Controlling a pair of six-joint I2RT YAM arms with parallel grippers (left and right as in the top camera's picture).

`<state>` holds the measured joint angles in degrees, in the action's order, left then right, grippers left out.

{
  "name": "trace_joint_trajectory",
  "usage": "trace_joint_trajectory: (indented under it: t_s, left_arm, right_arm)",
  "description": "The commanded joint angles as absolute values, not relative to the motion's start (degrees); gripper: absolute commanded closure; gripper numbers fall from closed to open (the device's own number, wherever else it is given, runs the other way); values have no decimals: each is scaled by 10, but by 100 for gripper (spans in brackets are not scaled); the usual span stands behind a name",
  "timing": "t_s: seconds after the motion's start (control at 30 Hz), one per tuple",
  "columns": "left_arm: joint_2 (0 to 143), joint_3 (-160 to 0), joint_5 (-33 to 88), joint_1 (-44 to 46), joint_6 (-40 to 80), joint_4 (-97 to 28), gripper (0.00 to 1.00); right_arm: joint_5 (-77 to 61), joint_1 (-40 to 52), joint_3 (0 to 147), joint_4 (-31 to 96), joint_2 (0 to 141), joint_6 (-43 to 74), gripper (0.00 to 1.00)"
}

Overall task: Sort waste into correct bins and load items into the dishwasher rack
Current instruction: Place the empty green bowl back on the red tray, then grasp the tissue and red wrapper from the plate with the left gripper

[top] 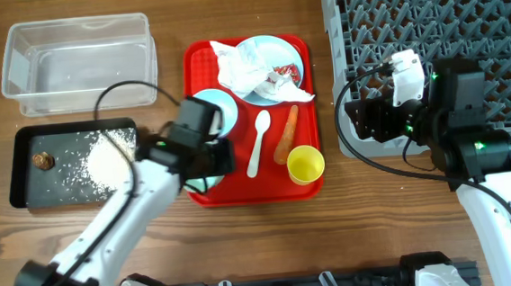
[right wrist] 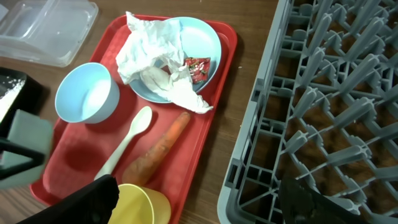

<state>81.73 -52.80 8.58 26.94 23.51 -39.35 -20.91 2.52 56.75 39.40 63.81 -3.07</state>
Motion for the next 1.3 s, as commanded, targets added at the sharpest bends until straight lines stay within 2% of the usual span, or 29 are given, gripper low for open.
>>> trace_joint_trajectory:
  t_s: [0.0,0.23,0.27,0.3,0.4,0.53,0.57,0.6,0.77,0.87,1.1,1.27]
  left_arm:
    - [857,-527,14,321,251,-356,96]
    - [932,-527,14,347,251,-330,96]
    - [939,-527,14,347,251,-329,92]
    - [944,-527,14,347,251,-329,83]
    - [945,-528,20,347,251,-327,76]
    - [935,-553,21,347,251,-332,56]
    - [931,-563,21,347,249,-336,50]
    - [924,-586,21,347,246,-349,40]
    - [911,-649,21,347,233,-392,25]
    - [908,-685,23,347,198,-402,0]
    - [930,-770,-14,305,74,-342,0]
    - [1021,-842,7,242,0,-296,0]
  right_arm:
    - [-206,25,581,391,643,-29,14]
    - [-206,25,581,391,643,-29,14]
    - [-206,25,581,391,643,-29,14]
    - [-206,25,581,391,643,-29,14]
    - [-206,25,581,388,643,-29,13]
    - [-212,25,581,380,643,-28,6]
    - [-217,25,581,377,643,-28,5]
    - [-225,25,581,373,643,-28,4]
    - [-225,25,581,371,643,-28,4]
    - [-225,25,581,370,643,-28,4]
    - [-220,25,581,369,643,-25,4]
    - [-221,25,581,370,643,-19,4]
